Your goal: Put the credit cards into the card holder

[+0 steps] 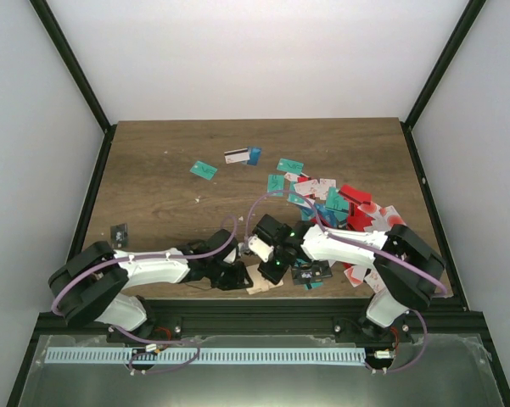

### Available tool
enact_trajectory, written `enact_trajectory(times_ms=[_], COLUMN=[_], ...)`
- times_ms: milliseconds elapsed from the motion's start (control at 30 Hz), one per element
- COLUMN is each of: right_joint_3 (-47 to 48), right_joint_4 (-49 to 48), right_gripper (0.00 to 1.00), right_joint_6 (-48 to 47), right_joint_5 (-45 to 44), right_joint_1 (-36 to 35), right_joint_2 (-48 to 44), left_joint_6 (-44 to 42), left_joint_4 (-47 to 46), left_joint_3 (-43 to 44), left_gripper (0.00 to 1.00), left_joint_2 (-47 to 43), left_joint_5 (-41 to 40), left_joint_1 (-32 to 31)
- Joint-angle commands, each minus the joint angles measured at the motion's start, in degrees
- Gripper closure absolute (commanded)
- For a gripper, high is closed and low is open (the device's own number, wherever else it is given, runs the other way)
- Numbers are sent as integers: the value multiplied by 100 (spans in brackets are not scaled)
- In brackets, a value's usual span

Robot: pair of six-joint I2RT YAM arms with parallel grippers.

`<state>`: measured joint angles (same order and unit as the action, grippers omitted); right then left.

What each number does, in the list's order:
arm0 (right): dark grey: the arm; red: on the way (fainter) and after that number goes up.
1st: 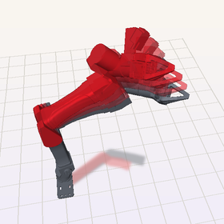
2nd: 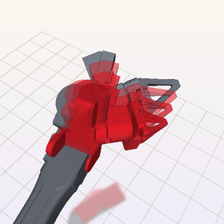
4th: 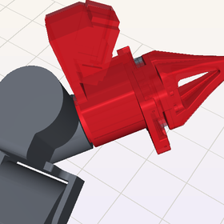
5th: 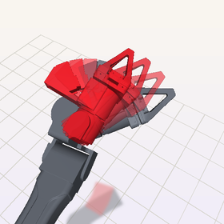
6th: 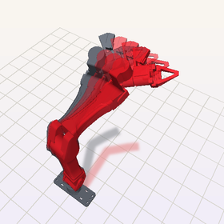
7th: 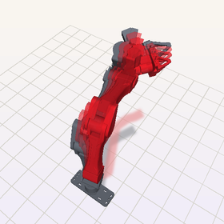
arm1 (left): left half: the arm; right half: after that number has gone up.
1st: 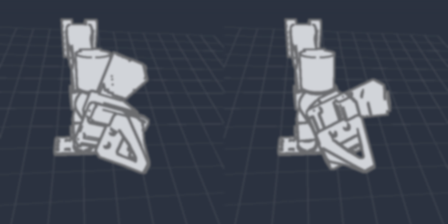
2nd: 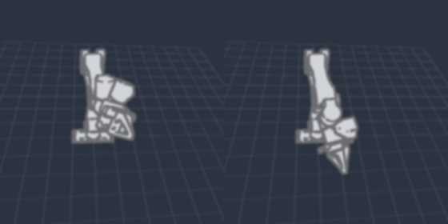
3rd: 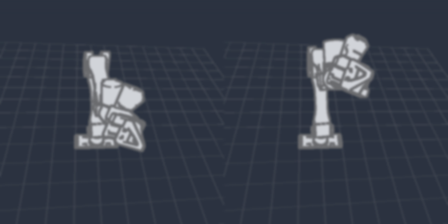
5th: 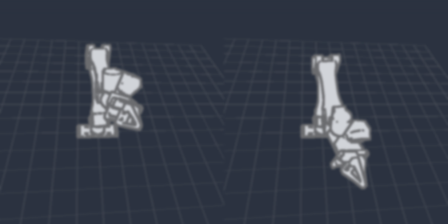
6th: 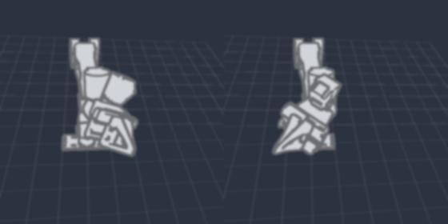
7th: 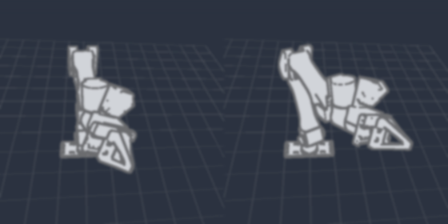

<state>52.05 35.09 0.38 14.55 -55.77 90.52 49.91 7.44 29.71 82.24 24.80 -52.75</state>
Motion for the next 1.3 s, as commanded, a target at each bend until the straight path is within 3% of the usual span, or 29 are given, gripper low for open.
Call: enact_trajectory(times_ms=[0, 267, 600, 800, 1100, 1267], right_joint_3=[147, -99, 277, 440, 1761, 1856], right_joint_4=[-143, -527, 122, -402, -559, -364], right_gripper=[99, 99, 99, 99, 99, 99], right_joint_6=[-699, -979, -818, -961, -1597, -1835], right_joint_5=[83, 157, 122, -241, -292, -136], right_joint_1=[-48, -48, -48, -48, -48, -48], right_joint_2=[-52, -384, 172, 348, 1439, 1473], left_joint_6=[86, 52, 268, 485, 856, 699], left_joint_4=[117, 273, 625, 1012, 1506, 1216], left_joint_3=[-233, -199, -29, 103, -264, -391], left_gripper=[75, 75, 78, 79, 79, 78], left_joint_2=[328, 397, 318, 261, -713, -1057], left_joint_5=[-277, -418, -915, -1393, -1868, -1501], left_joint_1=[-76, -80, -81, -8, 527, 565])
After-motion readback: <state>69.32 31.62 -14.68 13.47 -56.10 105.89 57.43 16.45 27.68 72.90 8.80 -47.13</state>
